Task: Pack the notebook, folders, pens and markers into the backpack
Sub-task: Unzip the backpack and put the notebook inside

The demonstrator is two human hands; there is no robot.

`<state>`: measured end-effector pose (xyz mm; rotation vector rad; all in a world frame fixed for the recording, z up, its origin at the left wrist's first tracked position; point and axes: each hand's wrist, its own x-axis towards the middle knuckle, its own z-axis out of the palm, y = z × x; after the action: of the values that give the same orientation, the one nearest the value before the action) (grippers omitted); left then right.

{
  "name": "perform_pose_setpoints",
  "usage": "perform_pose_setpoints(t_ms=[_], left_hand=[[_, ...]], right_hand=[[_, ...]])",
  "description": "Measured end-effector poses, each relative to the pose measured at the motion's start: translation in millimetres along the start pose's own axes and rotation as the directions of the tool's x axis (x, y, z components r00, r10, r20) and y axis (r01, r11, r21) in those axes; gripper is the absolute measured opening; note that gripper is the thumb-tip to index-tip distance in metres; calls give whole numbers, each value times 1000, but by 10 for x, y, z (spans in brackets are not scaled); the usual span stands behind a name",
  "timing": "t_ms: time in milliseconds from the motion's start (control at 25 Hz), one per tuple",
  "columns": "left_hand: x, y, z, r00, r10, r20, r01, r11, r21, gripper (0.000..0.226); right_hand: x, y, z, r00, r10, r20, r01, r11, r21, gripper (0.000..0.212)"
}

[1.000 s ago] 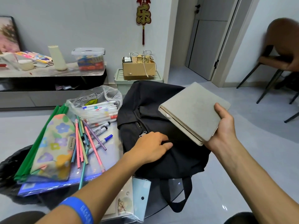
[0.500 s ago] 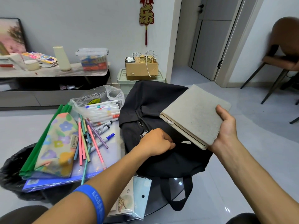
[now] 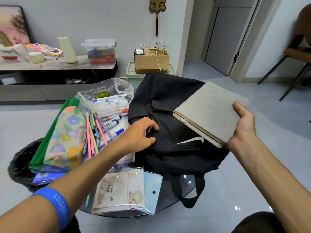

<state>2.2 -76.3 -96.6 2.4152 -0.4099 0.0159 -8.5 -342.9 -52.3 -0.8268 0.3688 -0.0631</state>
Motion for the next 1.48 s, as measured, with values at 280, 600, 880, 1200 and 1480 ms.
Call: perform_pose_setpoints(t_ms=[280, 600, 880, 1200, 1480], left_hand=[[43, -5, -83, 969, -241, -55, 229, 960, -161, 6], [-171, -126, -796, 835, -546, 68, 377, 478, -793, 44], [-401, -521, -808, 693, -649, -313, 350, 683, -641, 36], [-408, -180, -676, 908, 4, -420, 179, 901, 396, 43], [66, 120, -328, 954, 83, 289, -96, 995, 29, 50]], right_hand=[[-37, 159, 126, 998, 60, -11, -60, 998, -19, 37], [85, 917, 1068, 974, 200, 111, -172, 961, -217, 29], [115, 1173, 1142, 962, -39, 269, 270, 262, -927, 21], [-32, 1175, 910, 912, 111, 395, 402, -440, -803, 18], [-53, 1175, 794, 969, 174, 176, 188, -54, -981, 27]])
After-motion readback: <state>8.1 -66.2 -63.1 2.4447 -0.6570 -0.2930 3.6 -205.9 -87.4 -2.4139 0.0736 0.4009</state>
